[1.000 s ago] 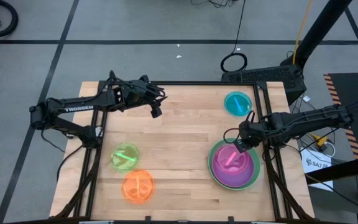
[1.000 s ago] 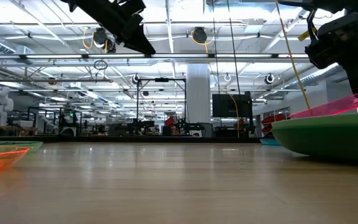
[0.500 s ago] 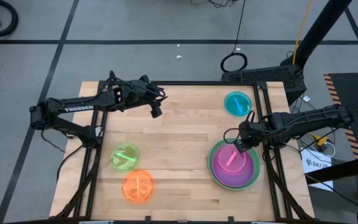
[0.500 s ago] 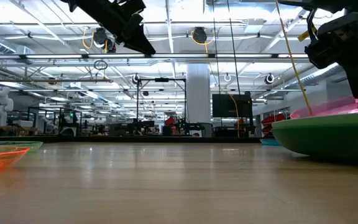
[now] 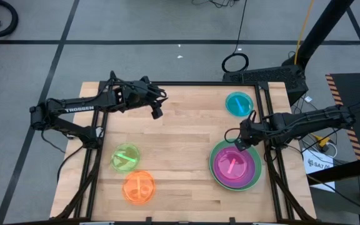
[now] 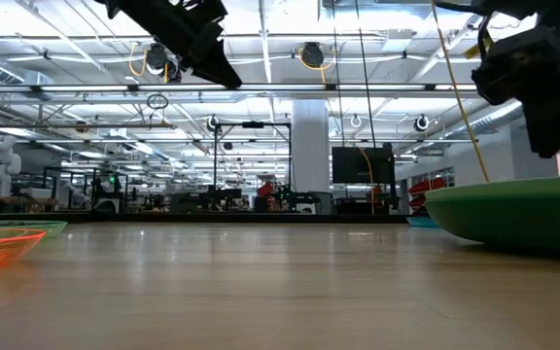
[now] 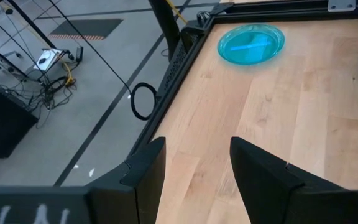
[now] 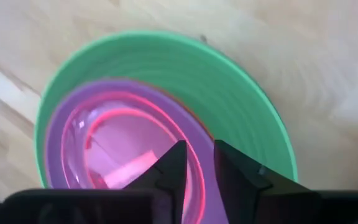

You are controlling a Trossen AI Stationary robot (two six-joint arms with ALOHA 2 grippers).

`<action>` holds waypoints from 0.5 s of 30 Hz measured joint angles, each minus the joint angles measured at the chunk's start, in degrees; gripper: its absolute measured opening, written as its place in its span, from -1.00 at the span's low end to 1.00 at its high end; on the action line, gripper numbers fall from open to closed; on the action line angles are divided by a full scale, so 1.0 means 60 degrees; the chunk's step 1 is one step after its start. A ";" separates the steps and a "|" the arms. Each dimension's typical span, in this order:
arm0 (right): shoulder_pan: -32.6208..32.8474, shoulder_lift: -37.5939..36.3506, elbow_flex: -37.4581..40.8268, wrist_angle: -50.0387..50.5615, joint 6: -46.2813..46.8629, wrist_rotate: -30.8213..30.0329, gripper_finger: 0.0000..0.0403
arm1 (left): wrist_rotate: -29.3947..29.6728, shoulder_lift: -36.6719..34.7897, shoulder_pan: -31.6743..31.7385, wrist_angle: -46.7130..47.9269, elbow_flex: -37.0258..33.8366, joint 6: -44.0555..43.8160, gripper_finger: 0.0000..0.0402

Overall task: Stack plastic plates
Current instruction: Stack the small blue plate on top of the small pink plate

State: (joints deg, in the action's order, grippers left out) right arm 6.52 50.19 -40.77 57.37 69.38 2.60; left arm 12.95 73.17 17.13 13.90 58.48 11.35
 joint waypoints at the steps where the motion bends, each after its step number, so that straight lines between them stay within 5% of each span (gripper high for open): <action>1: 0.0000 0.0000 0.0000 -0.0102 0.0000 -0.0163 -0.61 | 0.0000 0.0000 -0.0019 0.0006 0.0000 -0.0013 -0.07; 15: -0.0303 0.0210 -0.0007 -0.2080 -0.0889 -0.2848 -0.64 | -0.0011 0.0000 -0.0304 -0.0191 0.0000 0.0058 -0.07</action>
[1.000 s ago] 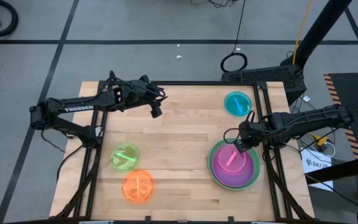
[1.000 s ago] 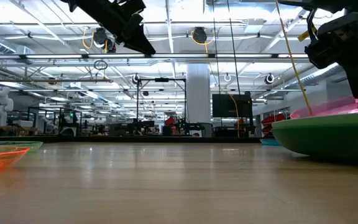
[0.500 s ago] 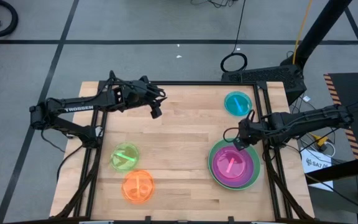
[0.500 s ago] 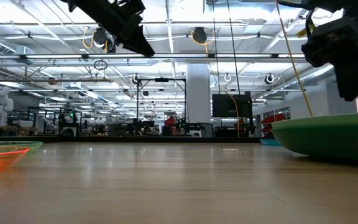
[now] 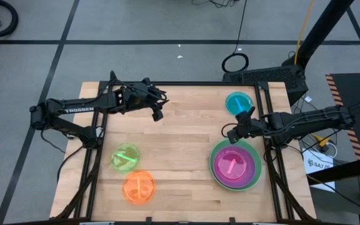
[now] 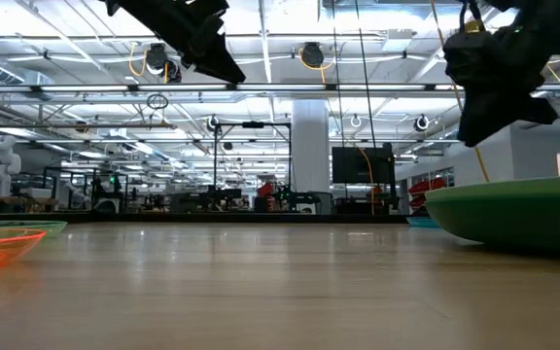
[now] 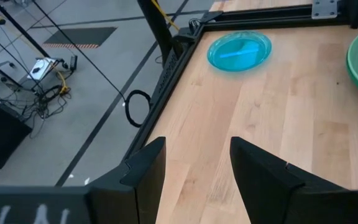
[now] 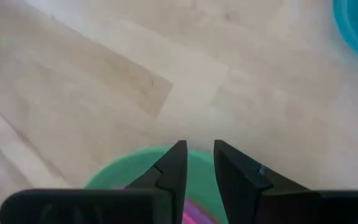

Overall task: Stack plastic plates
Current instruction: Stack the small blue plate on top of the small pink plate

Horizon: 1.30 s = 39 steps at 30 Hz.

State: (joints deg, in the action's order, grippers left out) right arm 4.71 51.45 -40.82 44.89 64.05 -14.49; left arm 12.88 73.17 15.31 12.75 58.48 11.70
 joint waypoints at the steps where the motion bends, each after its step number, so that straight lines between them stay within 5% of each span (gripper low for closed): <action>1: -0.0090 0.0124 0.0000 -0.0192 -0.0117 -0.0099 -0.64 | 0.0001 0.0000 0.0000 -0.0047 0.0000 0.0001 -0.07; 12: -0.1343 0.2255 -0.0004 -0.4278 -0.2747 0.0314 -0.64 | 0.0004 0.0000 0.0007 -0.0724 -0.0002 0.0230 -0.07; 19: -0.2531 0.3261 -0.0270 -0.4939 -0.3770 0.1196 -0.64 | 0.0004 0.0000 0.0007 -0.0967 -0.0003 0.0523 -0.07; 33: -0.4635 0.5054 -0.2951 -0.1944 -0.5347 0.1128 -0.64 | 0.0007 0.0000 0.0020 -0.1100 -0.0004 0.0879 -0.07; 39: -0.5442 0.5998 -0.3745 -0.0436 -0.5582 0.0331 -0.64 | 0.0009 0.0000 0.0025 -0.1095 -0.0001 0.0877 -0.07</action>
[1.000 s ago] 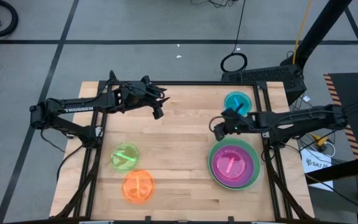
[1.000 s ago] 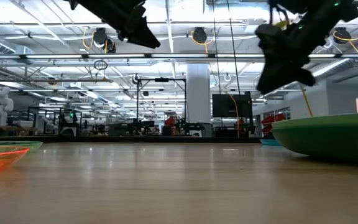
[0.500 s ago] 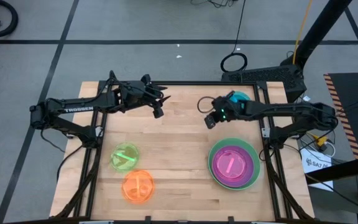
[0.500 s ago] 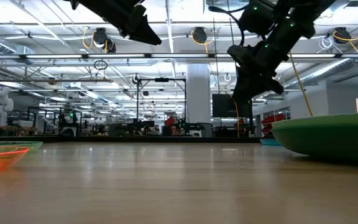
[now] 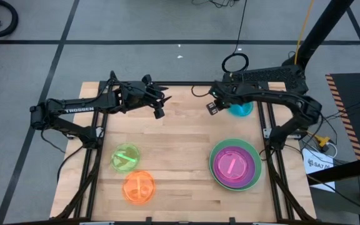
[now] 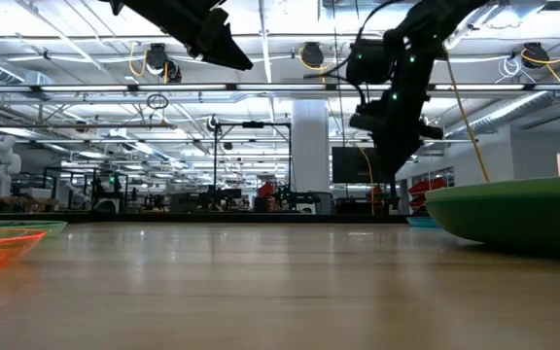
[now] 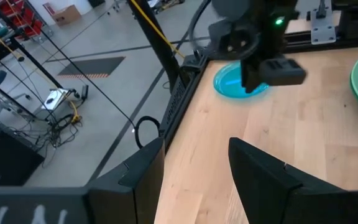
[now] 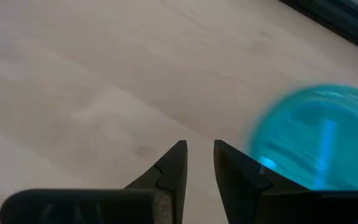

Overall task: Stack plastic plates
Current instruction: Stack the small blue plate on top of the small pink plate

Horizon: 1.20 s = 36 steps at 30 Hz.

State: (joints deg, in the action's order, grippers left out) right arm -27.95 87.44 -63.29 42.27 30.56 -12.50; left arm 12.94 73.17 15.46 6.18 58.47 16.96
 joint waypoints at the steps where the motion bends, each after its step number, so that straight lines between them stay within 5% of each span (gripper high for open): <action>1: -0.0108 0.0108 -0.0044 0.0166 0.0000 -0.0125 -0.64 | -0.0001 0.0000 0.0000 0.0004 0.0001 -0.0009 -0.07; 20: -0.0852 0.1361 -0.0041 0.0479 -0.0003 -0.0158 -0.63 | 0.0003 0.0004 0.0000 0.0229 0.0001 -0.0096 -0.07; 36: -0.0852 0.1348 -0.0040 0.0286 0.0259 -0.0201 -0.28 | 0.0006 0.0004 0.0000 0.0290 -0.0002 -0.0118 -0.07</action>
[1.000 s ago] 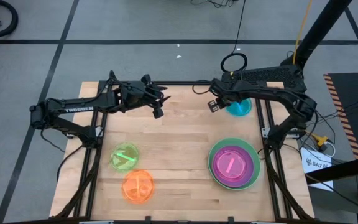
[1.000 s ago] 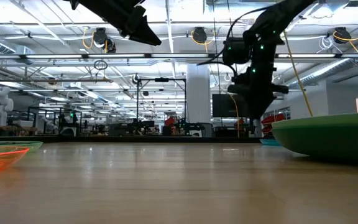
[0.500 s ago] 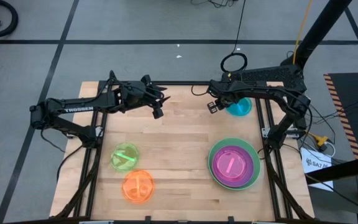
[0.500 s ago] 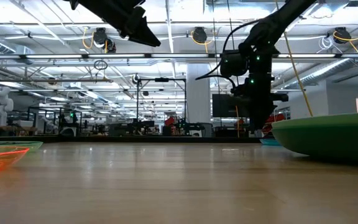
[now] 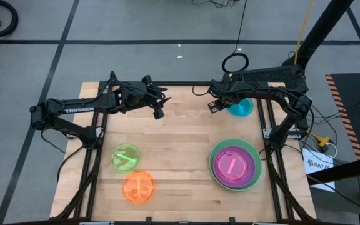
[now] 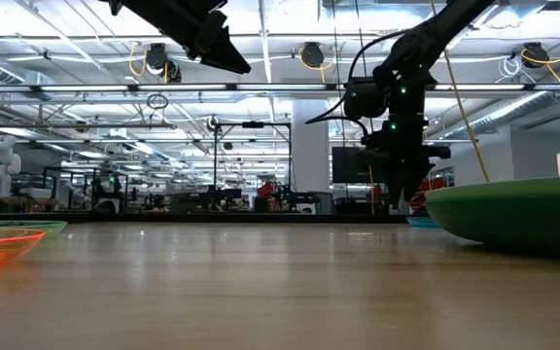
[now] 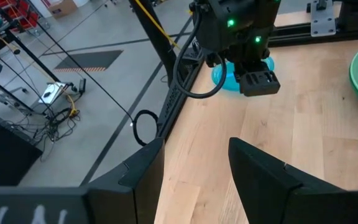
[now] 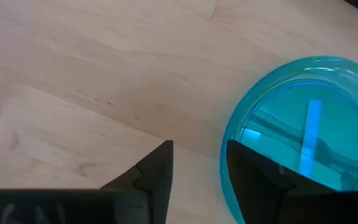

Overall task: Stack plastic plates
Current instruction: Stack the small blue plate on top of the small pink plate

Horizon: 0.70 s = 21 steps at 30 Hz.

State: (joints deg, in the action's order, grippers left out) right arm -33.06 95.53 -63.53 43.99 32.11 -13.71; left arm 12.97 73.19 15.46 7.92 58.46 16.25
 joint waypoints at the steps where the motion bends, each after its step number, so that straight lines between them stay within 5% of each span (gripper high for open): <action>1: 0.0000 0.0000 0.0000 0.0000 0.0019 -0.0015 -0.28 | 0.0000 0.0000 0.0000 -0.0002 0.0003 0.0000 -0.07; 21: -0.0506 0.1319 0.0036 0.0142 0.0099 -0.0710 -0.33 | 0.0004 0.0000 0.0000 0.0047 0.0002 0.0011 -0.07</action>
State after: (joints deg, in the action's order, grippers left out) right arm -36.10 103.44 -63.31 44.84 32.71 -17.97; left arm 12.99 73.19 15.46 8.21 58.47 16.32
